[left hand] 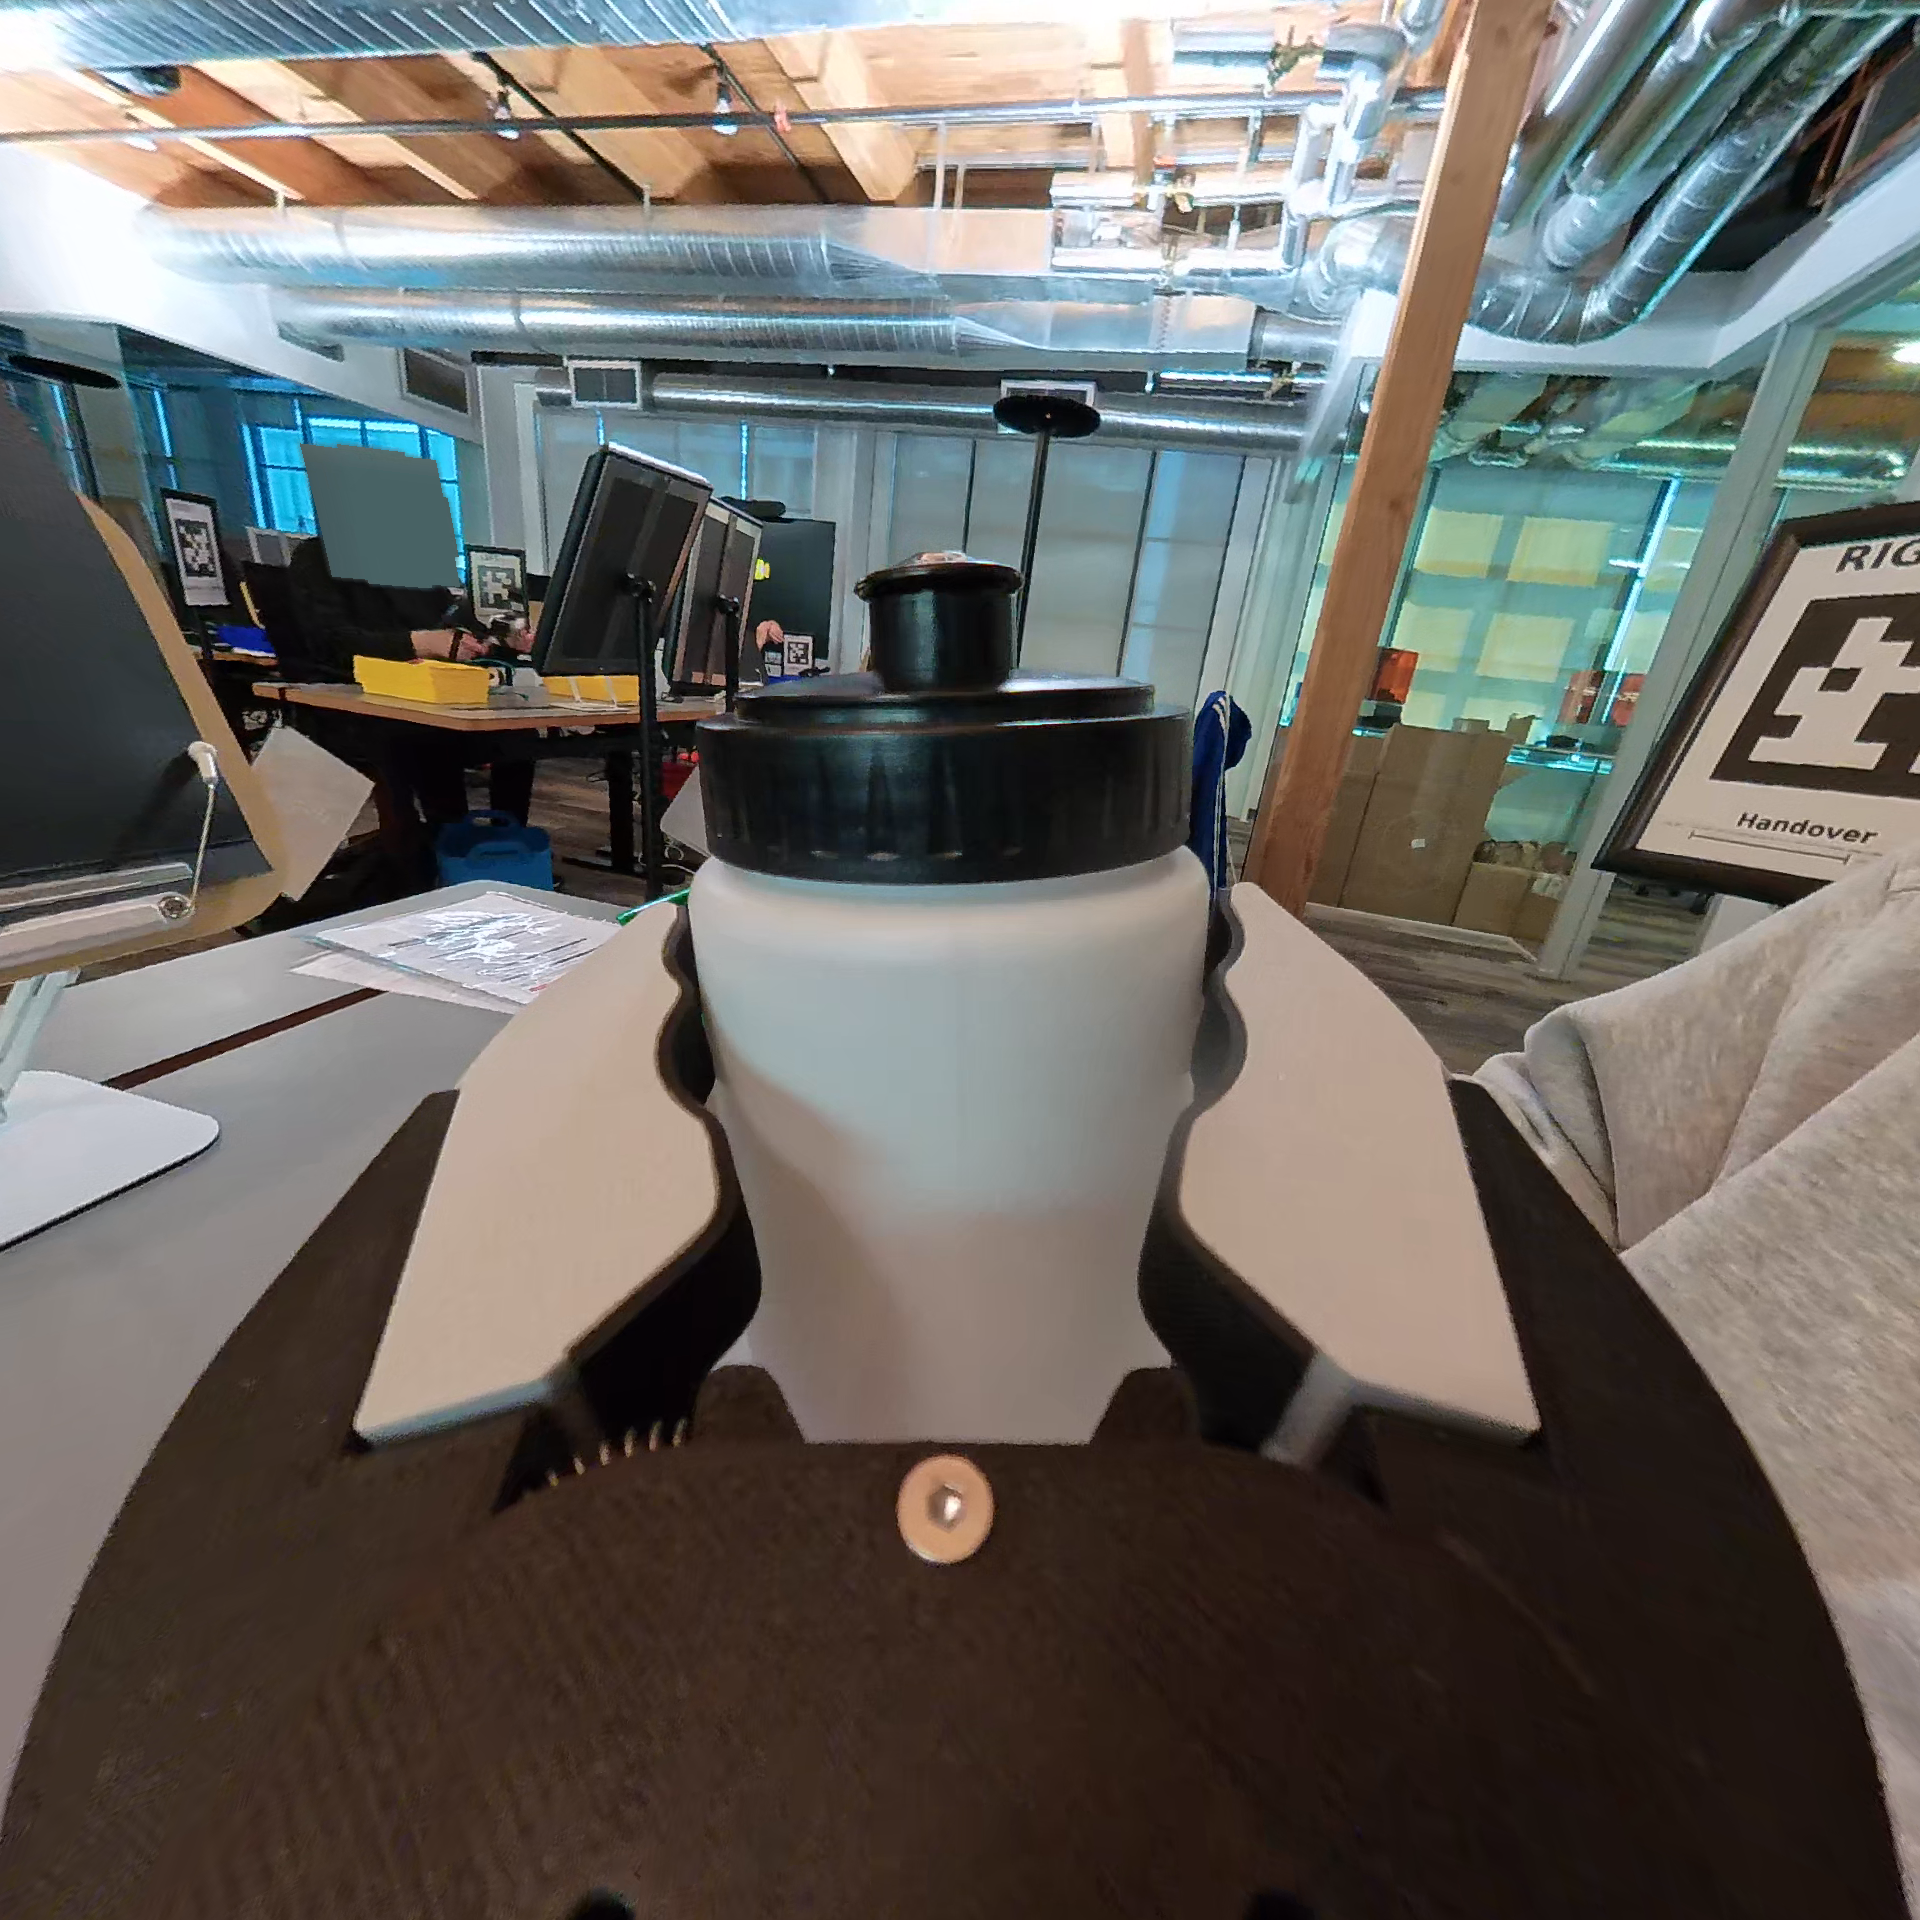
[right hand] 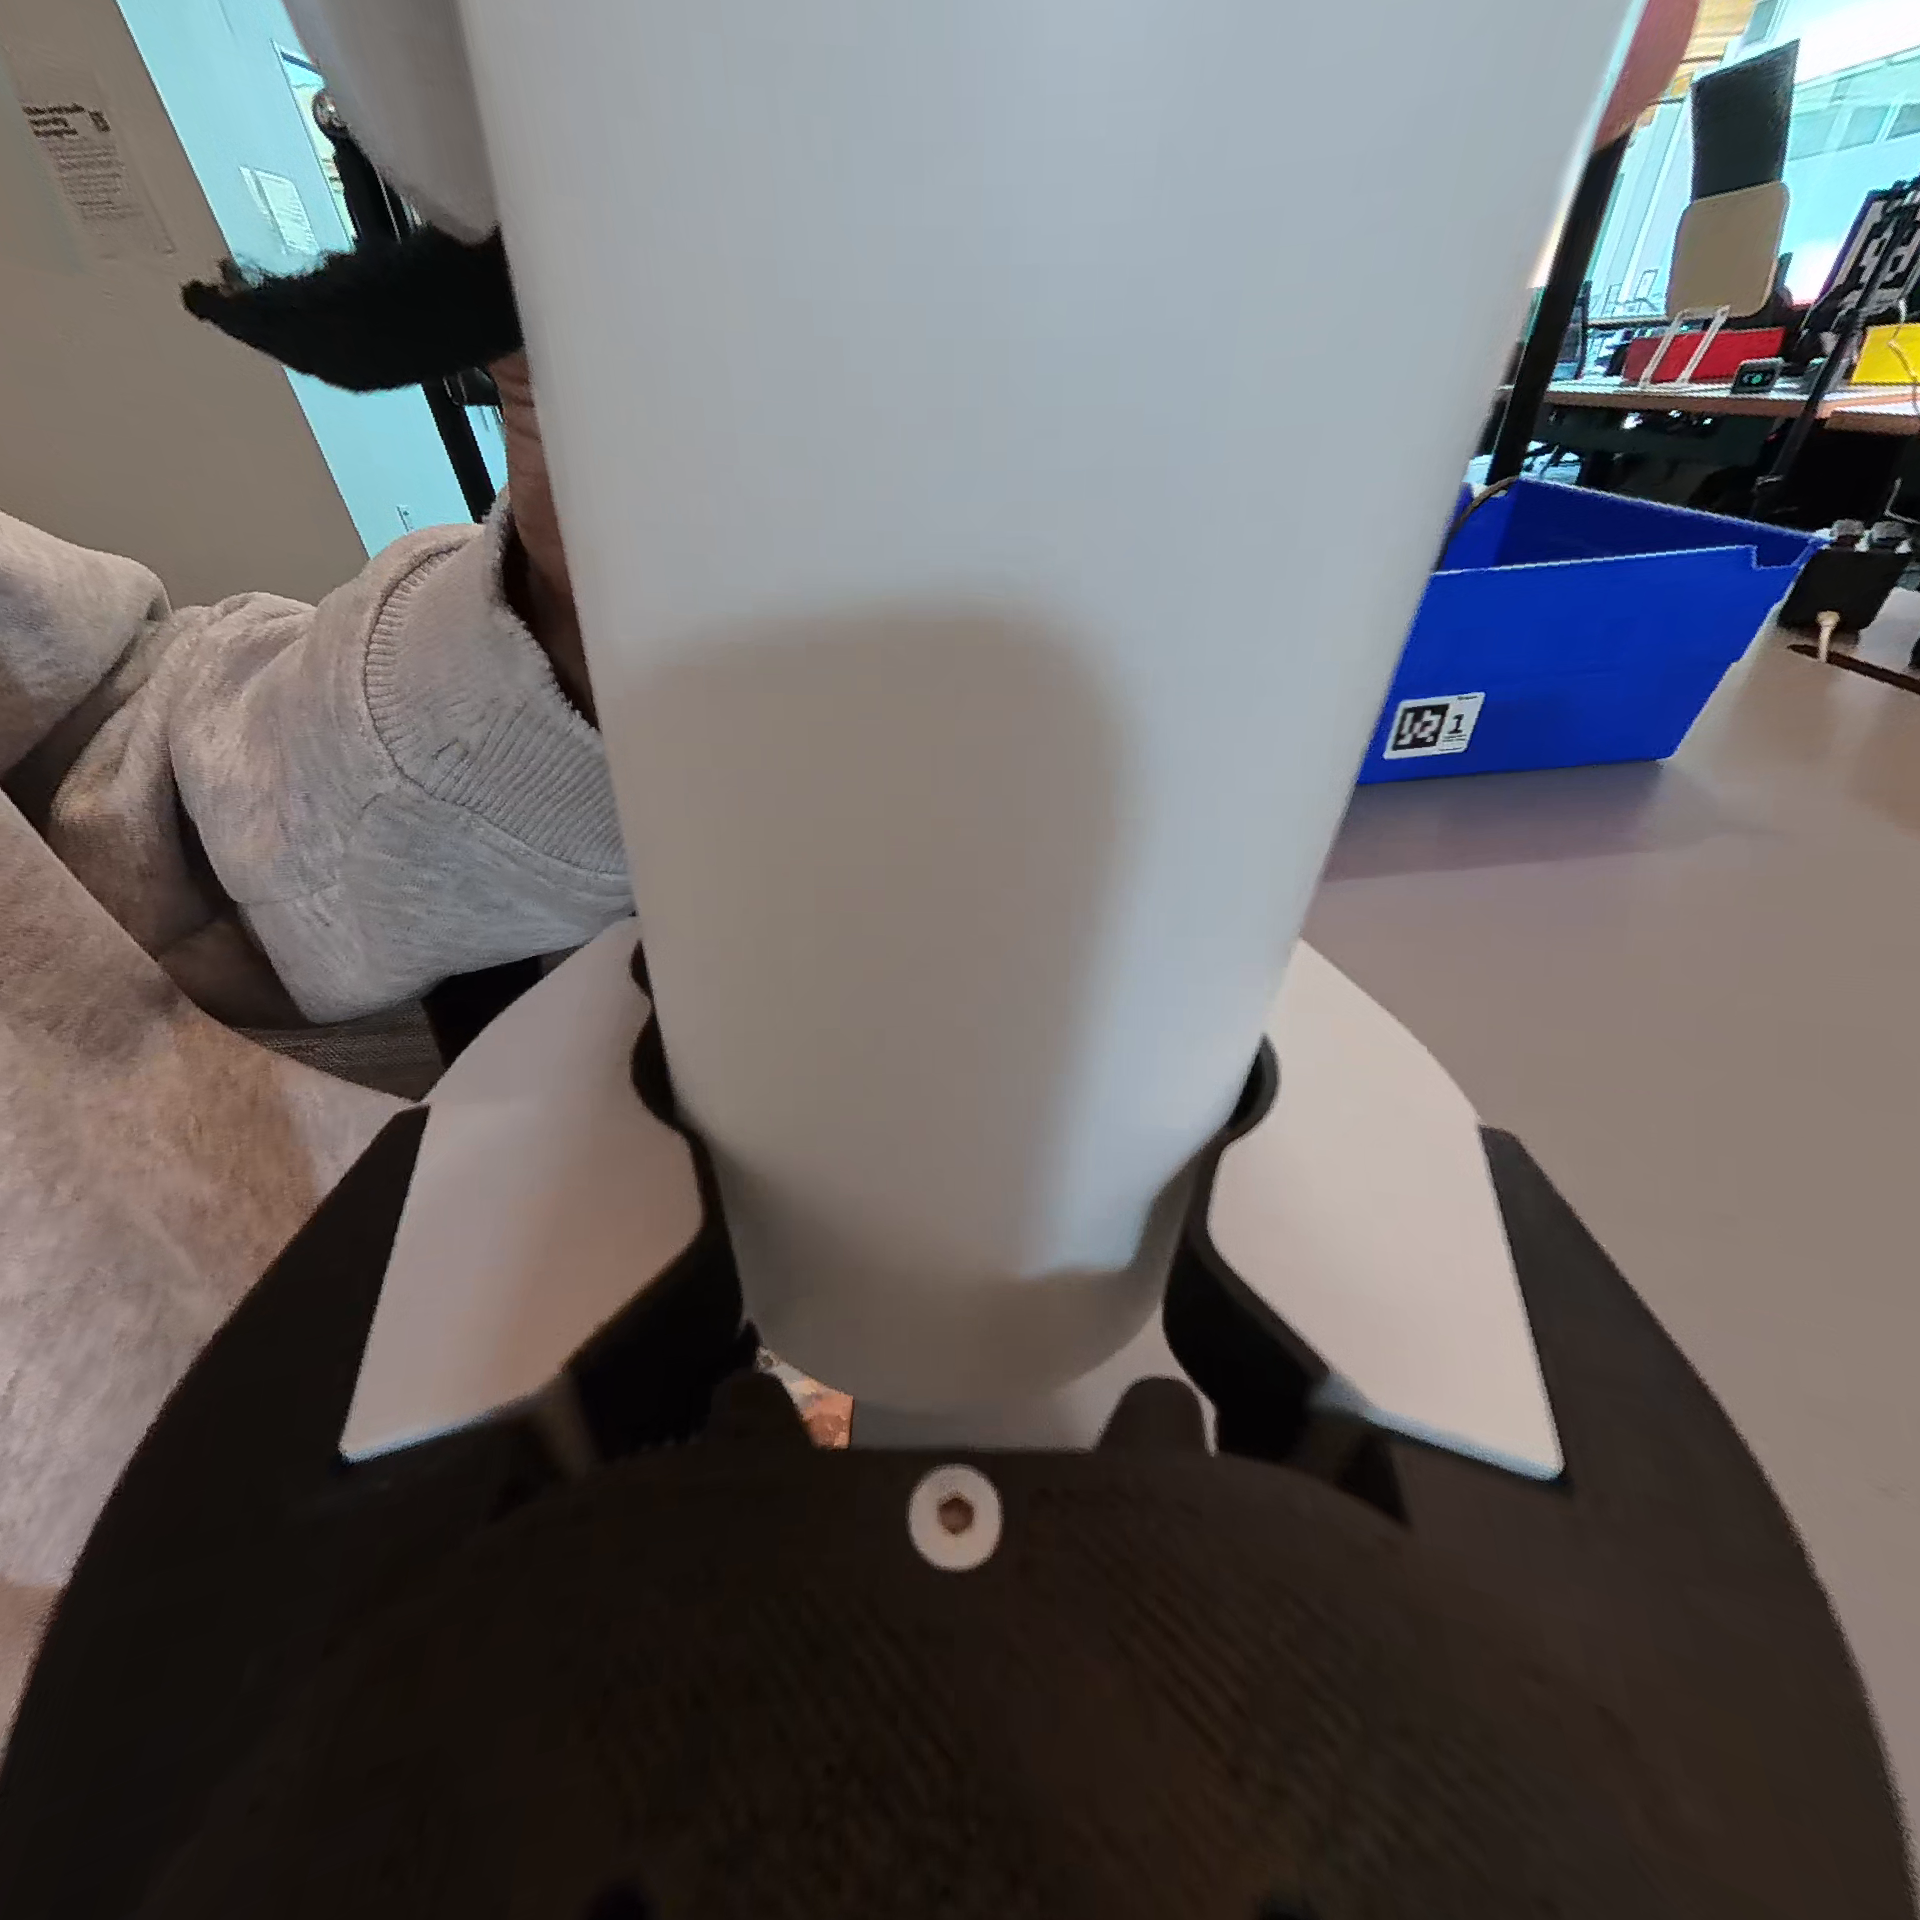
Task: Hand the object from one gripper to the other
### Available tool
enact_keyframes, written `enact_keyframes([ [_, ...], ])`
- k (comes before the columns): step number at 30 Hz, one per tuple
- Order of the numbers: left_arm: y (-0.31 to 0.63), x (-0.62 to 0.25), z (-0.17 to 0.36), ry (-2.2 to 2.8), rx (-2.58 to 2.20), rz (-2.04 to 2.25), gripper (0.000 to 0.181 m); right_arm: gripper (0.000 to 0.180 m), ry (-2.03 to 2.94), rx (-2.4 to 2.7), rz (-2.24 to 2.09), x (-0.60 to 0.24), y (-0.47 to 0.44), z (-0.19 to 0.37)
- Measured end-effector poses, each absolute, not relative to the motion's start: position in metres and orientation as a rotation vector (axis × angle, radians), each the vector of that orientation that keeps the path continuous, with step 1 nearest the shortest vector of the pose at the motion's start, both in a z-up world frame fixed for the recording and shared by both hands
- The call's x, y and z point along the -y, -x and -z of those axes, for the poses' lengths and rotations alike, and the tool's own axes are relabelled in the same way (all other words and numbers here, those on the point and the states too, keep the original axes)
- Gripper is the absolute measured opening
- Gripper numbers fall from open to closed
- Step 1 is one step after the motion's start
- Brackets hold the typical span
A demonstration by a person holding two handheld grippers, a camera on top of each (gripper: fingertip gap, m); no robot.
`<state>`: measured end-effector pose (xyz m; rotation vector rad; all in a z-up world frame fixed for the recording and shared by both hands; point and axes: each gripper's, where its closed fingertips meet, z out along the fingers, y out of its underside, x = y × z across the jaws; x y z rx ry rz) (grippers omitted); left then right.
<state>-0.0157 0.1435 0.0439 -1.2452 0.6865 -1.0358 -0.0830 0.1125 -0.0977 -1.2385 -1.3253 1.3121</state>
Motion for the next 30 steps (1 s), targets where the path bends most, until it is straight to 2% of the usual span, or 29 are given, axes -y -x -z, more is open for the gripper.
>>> enact_keyframes([
  [3,0.018,-0.144,-0.049,1.233,-0.667,1.042,0.093,0.106,1.229,1.302,-1.329,-0.113,0.082,0.091],
  [5,0.018,-0.145,-0.048,1.236,-0.666,1.018,0.106,0.106,1.217,1.266,-1.363,-0.113,0.081,0.083],
  [11,0.009,-0.145,-0.041,1.249,-0.714,0.967,0.114,0.106,1.213,1.202,-1.382,-0.122,0.075,0.073],
  [18,0.026,-0.160,-0.029,1.258,-0.630,1.029,0.114,0.105,1.214,1.172,-1.292,-0.145,0.060,0.068],
  [26,0.069,-0.191,-0.001,1.245,-0.402,1.181,0.107,0.105,1.238,1.135,-1.183,-0.174,0.043,0.069],
  [30,0.071,-0.194,-0.002,1.261,-0.407,1.098,0.105,0.105,1.263,1.126,-1.111,-0.185,0.038,0.072],
])
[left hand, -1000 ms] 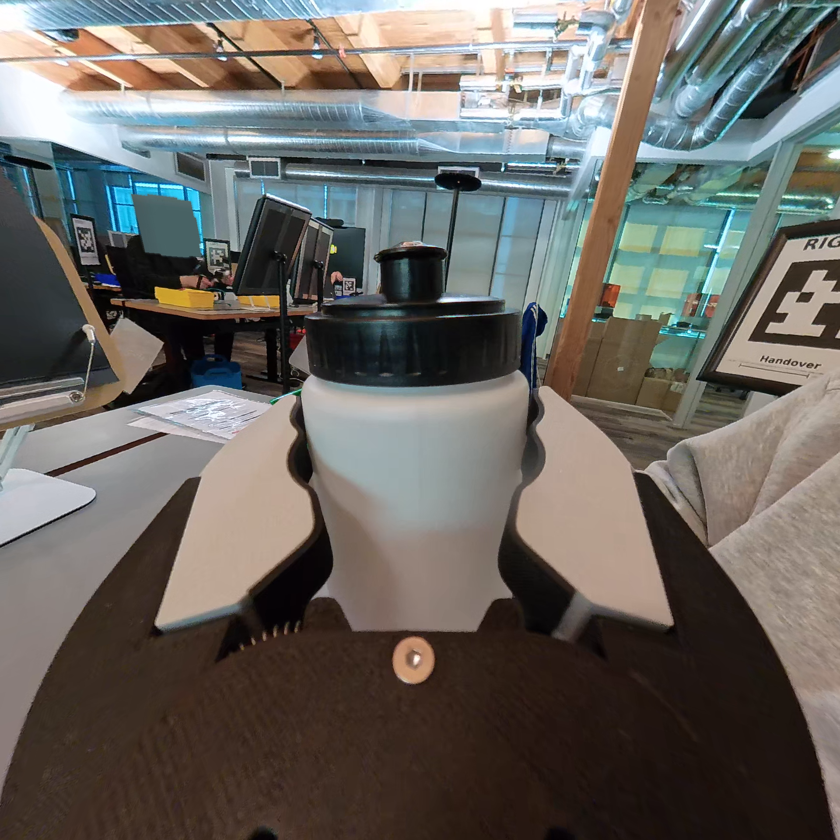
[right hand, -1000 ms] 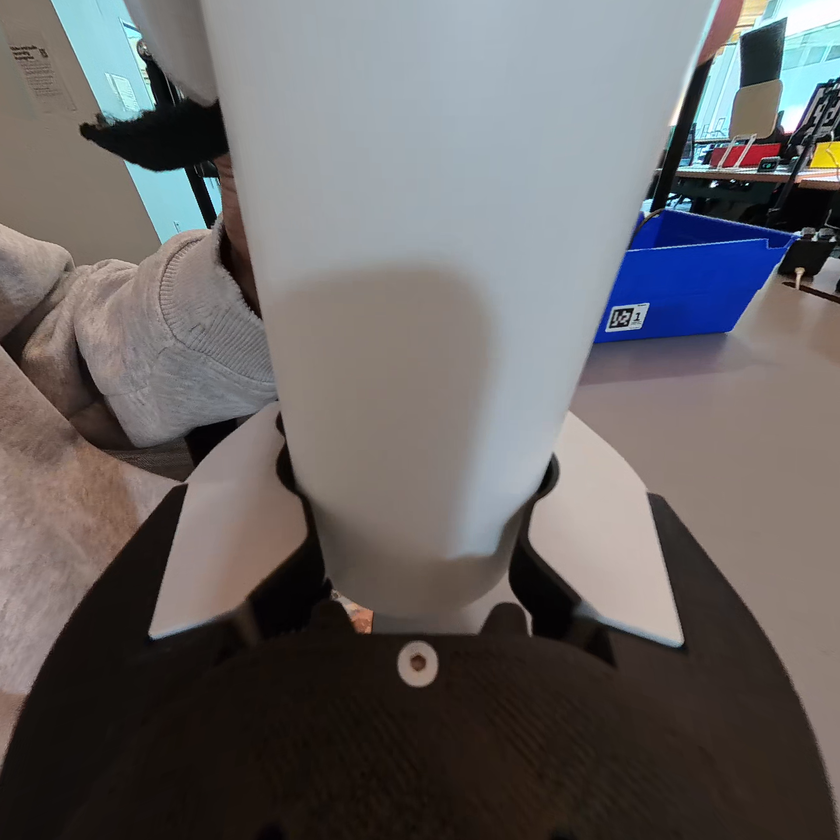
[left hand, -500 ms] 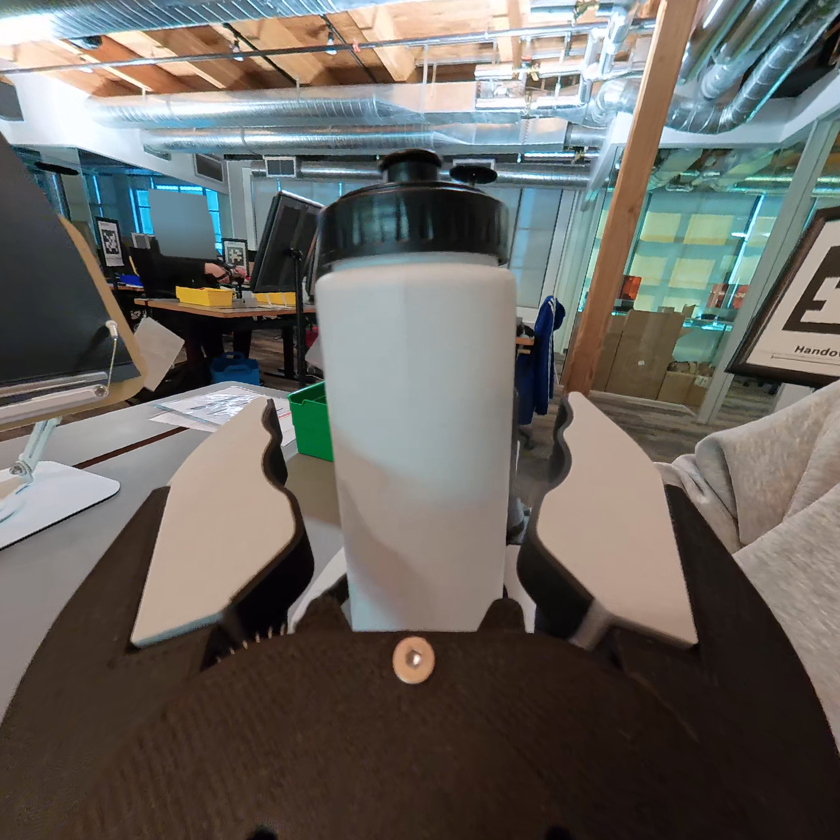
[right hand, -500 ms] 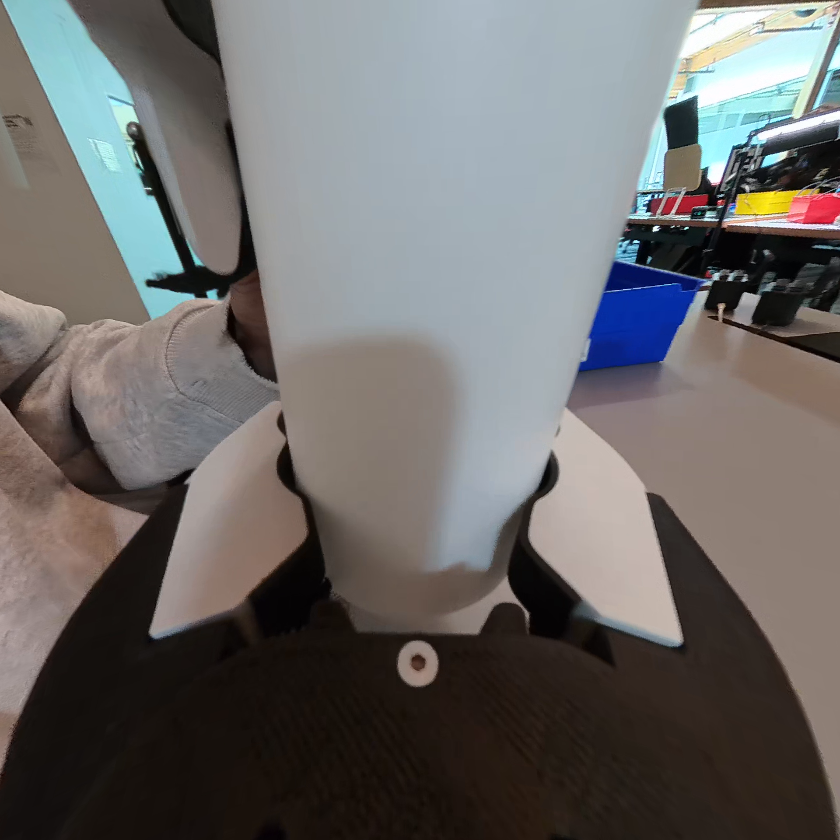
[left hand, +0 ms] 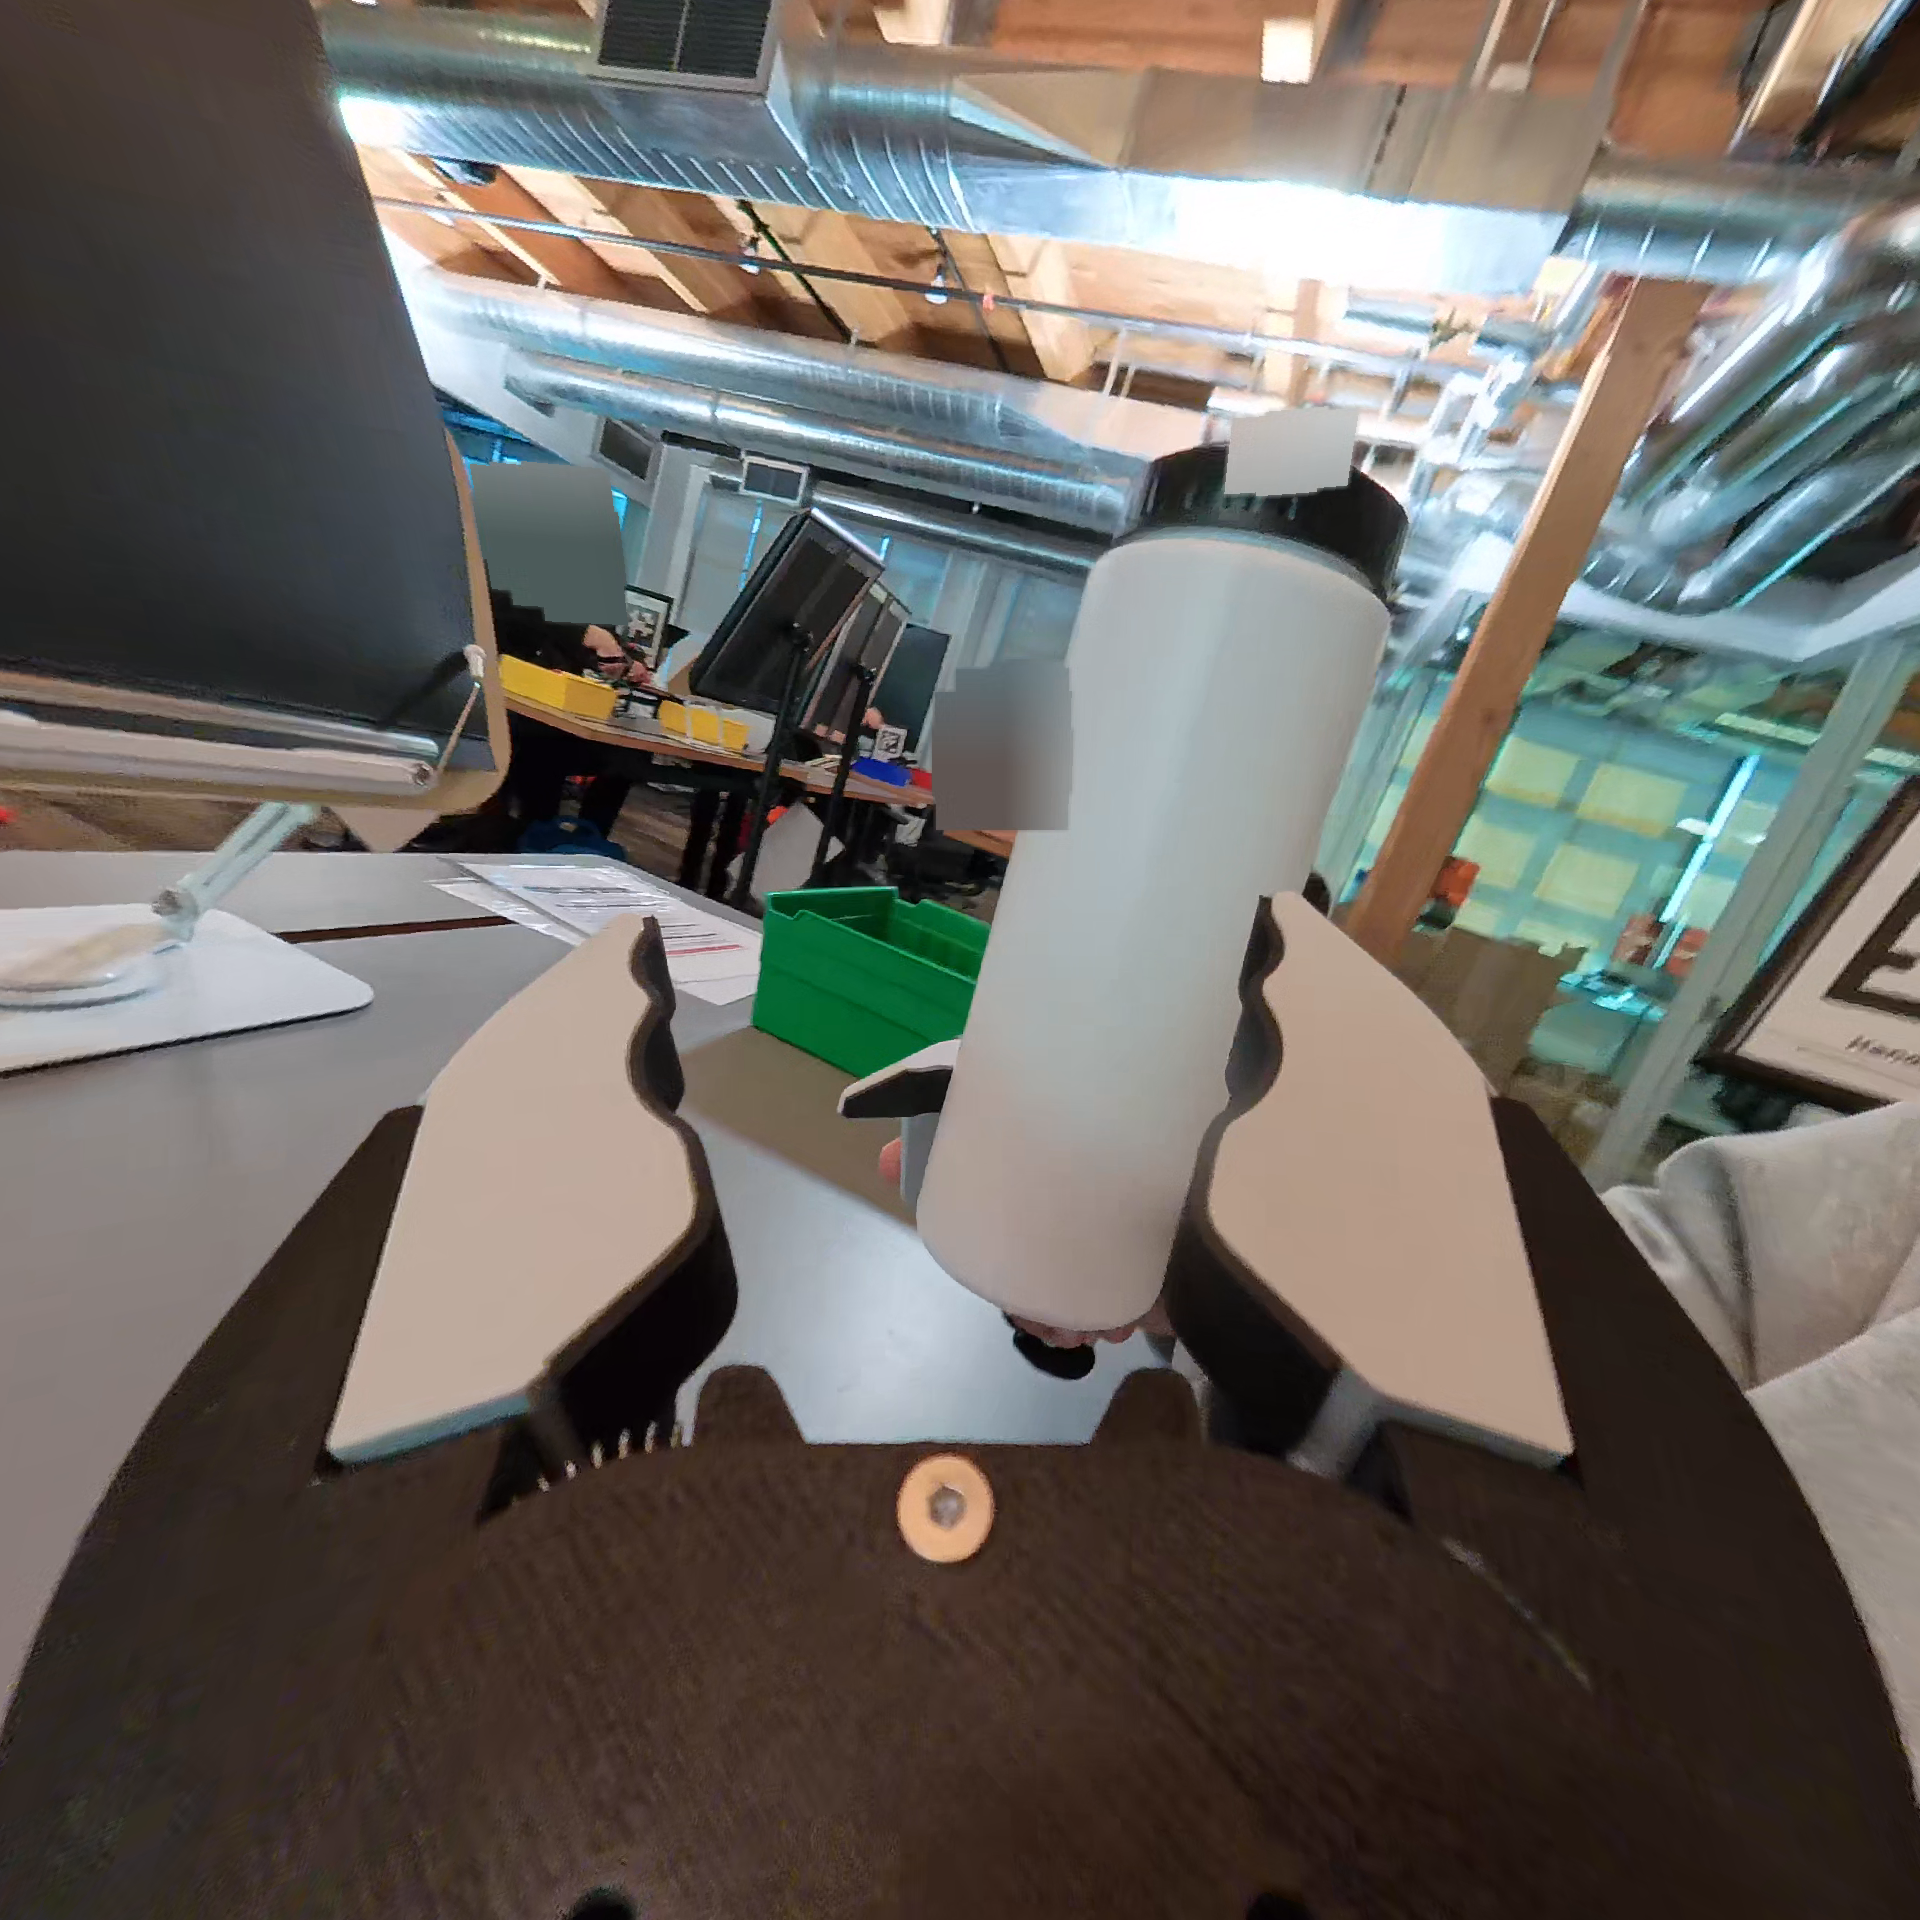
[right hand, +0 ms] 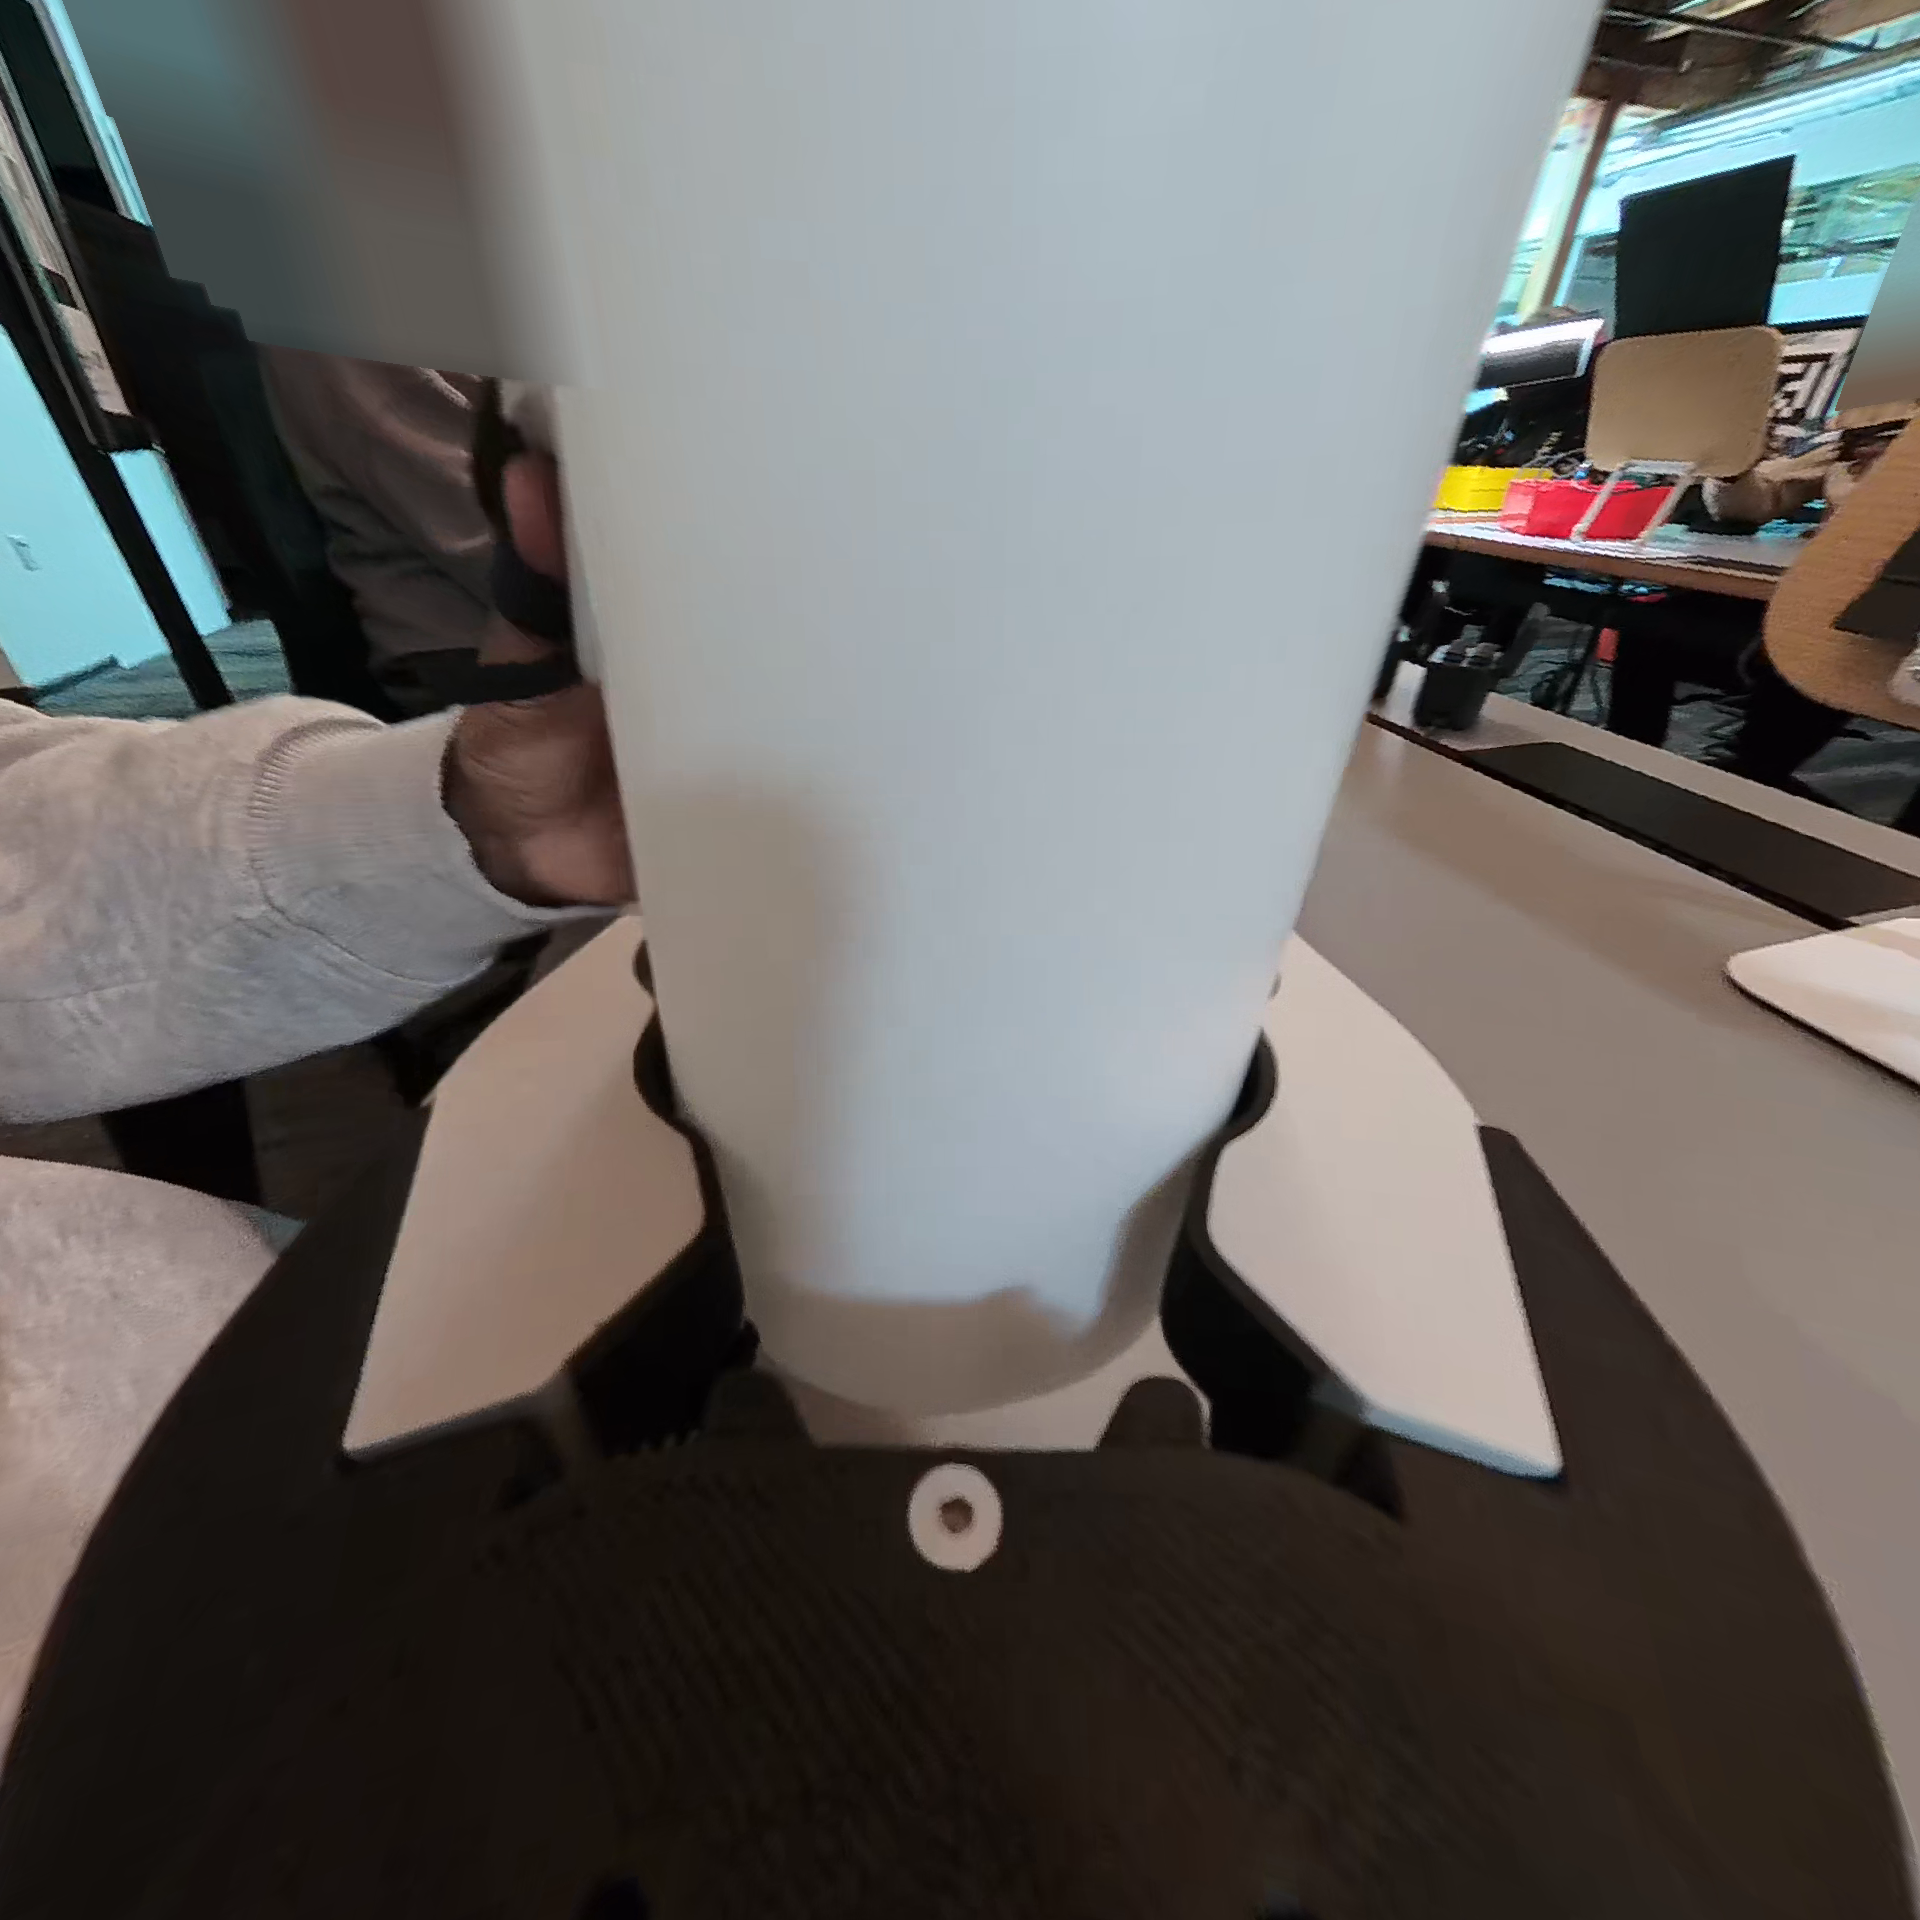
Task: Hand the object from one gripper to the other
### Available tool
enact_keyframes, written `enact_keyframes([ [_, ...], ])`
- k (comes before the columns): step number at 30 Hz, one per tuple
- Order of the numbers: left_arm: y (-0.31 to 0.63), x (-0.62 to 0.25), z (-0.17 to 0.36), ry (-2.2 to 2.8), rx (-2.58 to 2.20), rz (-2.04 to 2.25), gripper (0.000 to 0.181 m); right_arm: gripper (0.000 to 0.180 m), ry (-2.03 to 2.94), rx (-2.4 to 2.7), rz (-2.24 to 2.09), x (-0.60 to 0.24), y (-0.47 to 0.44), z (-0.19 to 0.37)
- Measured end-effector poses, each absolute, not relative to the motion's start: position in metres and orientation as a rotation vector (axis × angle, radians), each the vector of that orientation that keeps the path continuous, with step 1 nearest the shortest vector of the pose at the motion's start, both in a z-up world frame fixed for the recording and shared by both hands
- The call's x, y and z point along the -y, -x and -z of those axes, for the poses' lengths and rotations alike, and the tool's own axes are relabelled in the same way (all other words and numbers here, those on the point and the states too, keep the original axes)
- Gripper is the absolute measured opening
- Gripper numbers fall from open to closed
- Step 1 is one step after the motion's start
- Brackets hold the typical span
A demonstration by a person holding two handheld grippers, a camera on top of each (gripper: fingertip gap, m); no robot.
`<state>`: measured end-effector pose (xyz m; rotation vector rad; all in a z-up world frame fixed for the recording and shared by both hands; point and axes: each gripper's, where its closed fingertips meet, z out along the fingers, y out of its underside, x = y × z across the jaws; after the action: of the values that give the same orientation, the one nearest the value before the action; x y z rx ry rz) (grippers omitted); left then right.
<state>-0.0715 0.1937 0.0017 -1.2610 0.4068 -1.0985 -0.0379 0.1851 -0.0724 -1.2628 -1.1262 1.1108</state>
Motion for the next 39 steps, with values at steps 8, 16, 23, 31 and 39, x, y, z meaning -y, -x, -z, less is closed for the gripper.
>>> enact_keyframes([
  [8,0.053,-0.172,-0.021,1.341,-0.681,0.885,0.099,0.105,1.265,1.188,-0.707,-0.214,0.021,0.078],
  [16,0.034,-0.155,-0.042,1.456,-0.759,0.749,0.110,0.105,1.257,1.193,-0.332,-0.236,0.006,0.078],
  [23,0.031,-0.163,-0.028,1.576,-0.722,0.707,0.118,0.105,1.210,1.233,-0.082,-0.244,-0.003,0.077],
  [31,0.043,-0.156,-0.064,1.240,-0.604,0.743,0.109,0.105,1.242,1.229,-0.208,-0.231,0.009,0.080],
  [39,0.036,-0.144,-0.072,1.129,-0.532,0.907,0.102,0.106,1.225,1.246,-0.369,-0.199,0.035,0.080],
])
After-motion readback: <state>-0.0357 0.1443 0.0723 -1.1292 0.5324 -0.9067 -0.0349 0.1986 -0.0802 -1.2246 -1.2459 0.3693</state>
